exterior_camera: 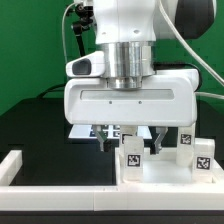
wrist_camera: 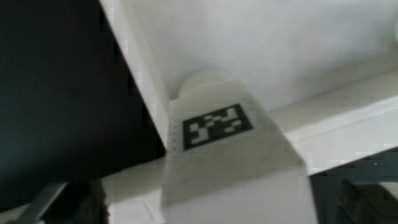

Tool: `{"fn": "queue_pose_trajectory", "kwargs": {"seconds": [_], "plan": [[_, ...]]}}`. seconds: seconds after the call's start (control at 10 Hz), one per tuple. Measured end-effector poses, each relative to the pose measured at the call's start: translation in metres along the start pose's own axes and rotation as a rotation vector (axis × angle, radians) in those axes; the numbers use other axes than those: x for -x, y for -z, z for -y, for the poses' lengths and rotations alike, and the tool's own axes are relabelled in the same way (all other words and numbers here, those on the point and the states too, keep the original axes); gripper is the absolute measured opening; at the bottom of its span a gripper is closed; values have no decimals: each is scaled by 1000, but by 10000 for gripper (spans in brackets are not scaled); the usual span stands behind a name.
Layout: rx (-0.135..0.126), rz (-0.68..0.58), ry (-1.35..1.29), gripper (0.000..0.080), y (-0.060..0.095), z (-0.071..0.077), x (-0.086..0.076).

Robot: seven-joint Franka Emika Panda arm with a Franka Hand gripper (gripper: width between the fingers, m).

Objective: Assemble square table

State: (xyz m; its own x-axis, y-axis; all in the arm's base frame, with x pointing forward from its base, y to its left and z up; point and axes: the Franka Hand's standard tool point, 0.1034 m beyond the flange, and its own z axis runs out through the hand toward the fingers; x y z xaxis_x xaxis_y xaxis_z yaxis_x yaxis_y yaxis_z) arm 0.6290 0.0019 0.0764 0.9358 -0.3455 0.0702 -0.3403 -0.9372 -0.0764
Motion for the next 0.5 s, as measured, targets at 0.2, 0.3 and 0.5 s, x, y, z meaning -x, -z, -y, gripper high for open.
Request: {"fn": "queue_pose_trajectory", "kwargs": {"seconds": [0.2, 0.3, 0.5], "plan": [[-1, 0, -17, 538, 0, 0, 0], [-1, 0, -123, 355, 0, 0, 0], [-1, 0, -256, 288, 0, 0, 0]]}}
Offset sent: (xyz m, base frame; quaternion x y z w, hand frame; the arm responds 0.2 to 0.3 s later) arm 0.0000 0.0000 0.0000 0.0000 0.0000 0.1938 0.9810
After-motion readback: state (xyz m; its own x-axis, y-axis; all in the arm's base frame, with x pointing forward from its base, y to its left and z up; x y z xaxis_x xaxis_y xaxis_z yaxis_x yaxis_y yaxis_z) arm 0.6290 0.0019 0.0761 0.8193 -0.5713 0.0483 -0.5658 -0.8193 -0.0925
